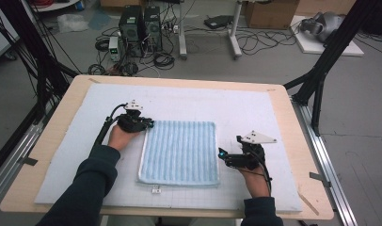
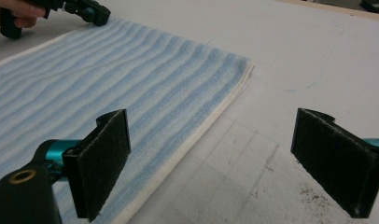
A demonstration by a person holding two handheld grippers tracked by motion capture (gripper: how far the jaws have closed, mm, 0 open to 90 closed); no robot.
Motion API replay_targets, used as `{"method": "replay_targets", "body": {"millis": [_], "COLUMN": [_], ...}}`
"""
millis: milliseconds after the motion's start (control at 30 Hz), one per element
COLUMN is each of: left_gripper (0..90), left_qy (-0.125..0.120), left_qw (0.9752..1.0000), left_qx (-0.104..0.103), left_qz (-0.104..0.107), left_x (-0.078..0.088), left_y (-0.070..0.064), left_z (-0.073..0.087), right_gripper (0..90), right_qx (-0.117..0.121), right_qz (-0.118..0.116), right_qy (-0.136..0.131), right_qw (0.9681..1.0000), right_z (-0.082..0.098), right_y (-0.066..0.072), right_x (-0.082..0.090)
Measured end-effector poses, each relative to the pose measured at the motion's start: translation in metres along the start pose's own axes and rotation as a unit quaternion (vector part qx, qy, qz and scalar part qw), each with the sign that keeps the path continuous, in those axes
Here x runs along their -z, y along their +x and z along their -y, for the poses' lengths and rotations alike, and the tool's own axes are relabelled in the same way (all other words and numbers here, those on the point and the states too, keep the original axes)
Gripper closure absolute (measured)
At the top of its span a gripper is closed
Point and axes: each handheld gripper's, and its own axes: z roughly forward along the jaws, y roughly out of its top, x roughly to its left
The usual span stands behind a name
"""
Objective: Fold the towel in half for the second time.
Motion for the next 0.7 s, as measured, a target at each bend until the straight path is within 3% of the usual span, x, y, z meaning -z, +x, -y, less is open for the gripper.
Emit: {"method": "replay_targets", "body": {"millis": [67, 200, 533, 700], "left_gripper": [85.1, 86.4, 86.6, 86.7], "left_qy": [-0.004, -0.004, -0.003, -0.003], "left_qw": [1.0, 1.0, 0.9999, 0.9998], "left_qx": [-0.005, 0.002, 0.012, 0.014], "left_qz": [0.0, 0.005, 0.01, 0.01], "left_x": [0.0, 0.002, 0.004, 0.005], "left_y": [-0.001, 0.002, 0.002, 0.003], "left_z": [0.0, 0.0, 0.0, 0.0], "right_gripper": [11.0, 11.0, 11.1, 14.2], "right_qx": [-0.001, -0.011, -0.023, -0.021], "right_qz": [0.001, -0.002, -0.006, 0.0], "right_qy": [0.002, 0.012, 0.081, 0.096], "right_qw": [1.0, 0.9999, 0.9964, 0.9951], "right_z": [-0.001, -0.007, -0.035, -0.044], "right_y": [-0.001, -0.007, -0.031, -0.041], "right_x": [-0.002, -0.015, -0.063, -0.079]}}
